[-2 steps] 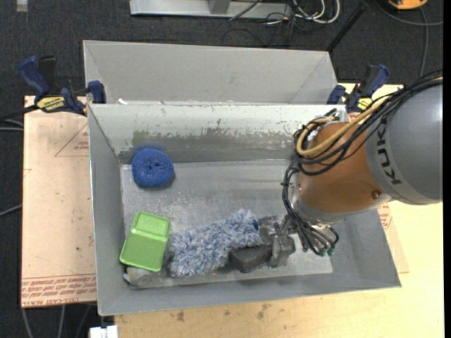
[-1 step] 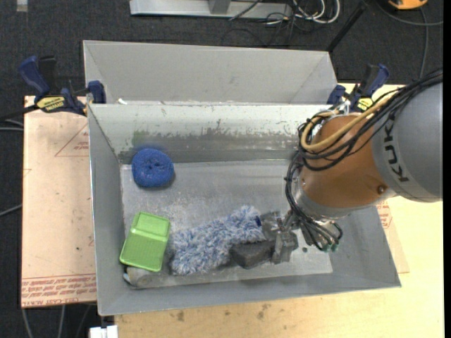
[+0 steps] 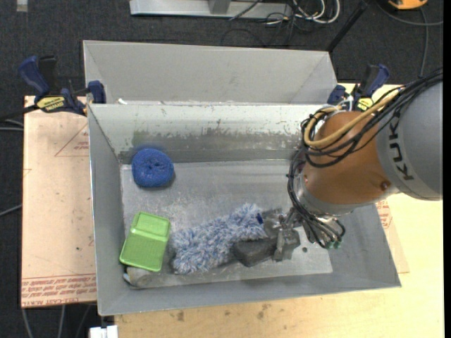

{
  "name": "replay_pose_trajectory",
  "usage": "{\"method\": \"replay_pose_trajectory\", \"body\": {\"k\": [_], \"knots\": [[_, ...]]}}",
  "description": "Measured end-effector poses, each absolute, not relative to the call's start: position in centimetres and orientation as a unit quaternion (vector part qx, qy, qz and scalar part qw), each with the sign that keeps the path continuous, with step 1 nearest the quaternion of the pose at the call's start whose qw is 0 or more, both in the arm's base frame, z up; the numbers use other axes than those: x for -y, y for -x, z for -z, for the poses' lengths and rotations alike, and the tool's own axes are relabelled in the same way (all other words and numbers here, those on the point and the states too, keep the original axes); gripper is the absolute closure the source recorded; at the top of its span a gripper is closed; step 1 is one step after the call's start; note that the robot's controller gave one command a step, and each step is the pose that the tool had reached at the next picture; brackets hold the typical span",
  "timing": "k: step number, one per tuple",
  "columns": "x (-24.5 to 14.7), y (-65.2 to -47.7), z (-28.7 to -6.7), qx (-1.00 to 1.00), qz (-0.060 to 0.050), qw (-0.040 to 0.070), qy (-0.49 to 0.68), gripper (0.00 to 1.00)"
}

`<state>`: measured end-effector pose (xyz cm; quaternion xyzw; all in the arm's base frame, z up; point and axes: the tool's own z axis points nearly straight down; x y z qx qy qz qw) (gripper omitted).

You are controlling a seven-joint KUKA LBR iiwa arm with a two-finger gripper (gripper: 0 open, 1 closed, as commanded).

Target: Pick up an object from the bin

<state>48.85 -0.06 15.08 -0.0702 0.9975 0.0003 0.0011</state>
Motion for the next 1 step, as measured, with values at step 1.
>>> {"method": "replay_pose_trajectory", "body": {"k": [1], "knots": [[0.05,-48.9,-15.82,-0.998,0.0,0.002,0.07,1.0]]}}
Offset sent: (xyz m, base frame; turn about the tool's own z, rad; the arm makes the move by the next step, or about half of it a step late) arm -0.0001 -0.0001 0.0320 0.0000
